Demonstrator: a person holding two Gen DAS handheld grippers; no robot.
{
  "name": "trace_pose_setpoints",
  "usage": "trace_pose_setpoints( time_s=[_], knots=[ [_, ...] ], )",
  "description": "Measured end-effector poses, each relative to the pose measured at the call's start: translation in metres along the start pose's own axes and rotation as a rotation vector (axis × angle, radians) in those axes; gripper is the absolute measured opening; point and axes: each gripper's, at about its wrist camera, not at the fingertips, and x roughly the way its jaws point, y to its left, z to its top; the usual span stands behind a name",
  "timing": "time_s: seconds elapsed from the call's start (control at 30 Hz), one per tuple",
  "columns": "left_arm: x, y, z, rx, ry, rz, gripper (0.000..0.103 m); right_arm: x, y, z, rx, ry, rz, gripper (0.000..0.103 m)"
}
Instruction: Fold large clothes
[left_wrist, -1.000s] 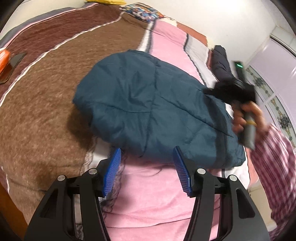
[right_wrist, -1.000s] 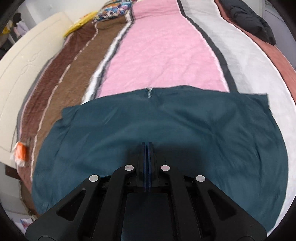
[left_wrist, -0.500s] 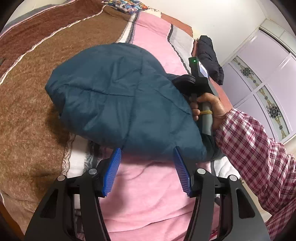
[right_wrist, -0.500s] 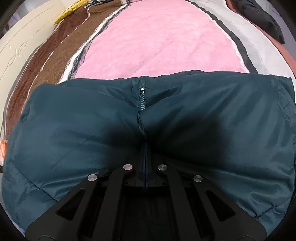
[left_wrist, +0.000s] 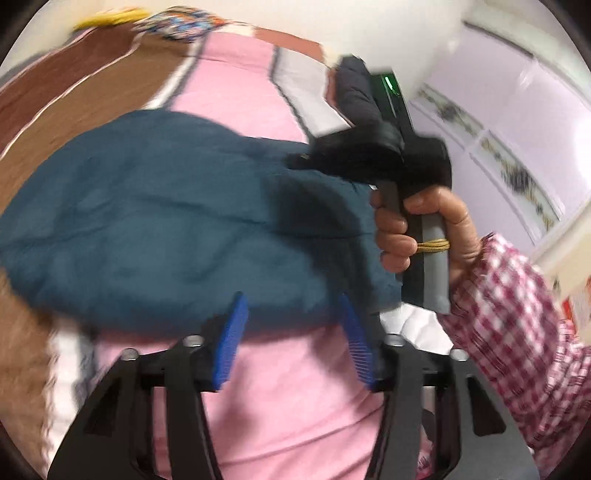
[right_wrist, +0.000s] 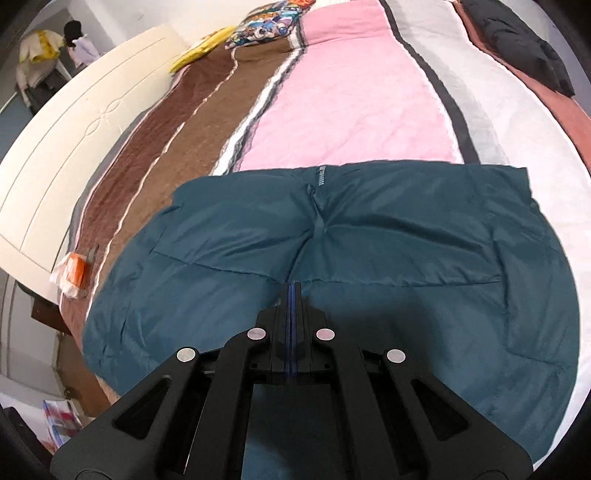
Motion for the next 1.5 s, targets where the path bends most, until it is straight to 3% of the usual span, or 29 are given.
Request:
trace_pose_setpoints(
  time_s=[0.13,0.3,0.43,0.53,0.73,0.77,0.83,0.87,0.9,1.07,1.13,1.23,1.37,1.5],
  knots=[
    [0.044,-0.023,0.017,0.08,0.009,0.053,0.024,0.006,-0.004,0.004,-0.002,0.03,0.028,0.0],
    [0.1,-0.002,0.013,-0.014,0.151,0.104,0.007,0.042,-0.008,0.01,-0.008,0.118,0.056,0.0],
    [0.12,0.015,0.004,-0.065,0.196,0.119,0.003,0.08,-0.017,0.004,-0.016,0.208,0.034,0.0],
    [0.128,0.02,0.003,-0.074,0.21,0.119,0.003,0.092,-0.016,-0.003,-0.058,0.208,0.015,0.0],
    [0.125,0.01,0.005,-0.054,0.206,0.129,0.003,0.089,-0.022,-0.003,0.027,0.198,0.044,0.0],
    [0.119,0.004,0.002,-0.056,0.202,0.119,0.007,0.084,-0.022,-0.004,0.035,0.182,0.046,0.0],
    [0.092,0.001,0.002,-0.056,0.166,0.091,0.035,0.069,-0.02,-0.007,0.045,0.15,0.039,0.0],
    [0.08,0.001,0.002,-0.061,0.143,0.08,0.057,0.059,-0.018,-0.009,0.047,0.128,0.04,0.001],
    [0.064,0.004,0.0,-0.073,0.107,0.078,0.065,0.05,-0.018,-0.009,0.044,0.111,0.044,0.001],
    [-0.005,0.049,-0.01,-0.22,-0.043,0.126,0.072,0.001,-0.003,-0.041,-0.008,0.027,0.056,0.003],
    [-0.023,0.074,-0.014,-0.321,-0.099,0.156,0.077,-0.011,-0.001,-0.057,-0.019,0.017,0.062,0.003],
    [-0.044,0.129,-0.023,-0.561,-0.185,0.195,0.077,-0.022,0.007,-0.085,-0.009,0.025,0.107,0.003],
    [-0.043,0.175,-0.028,-0.755,-0.225,0.15,0.081,-0.021,0.024,-0.12,-0.029,0.054,0.132,0.003],
    [-0.016,0.192,-0.014,-0.777,-0.19,0.094,0.082,-0.019,0.033,-0.132,-0.054,0.062,0.113,0.003]
  ],
)
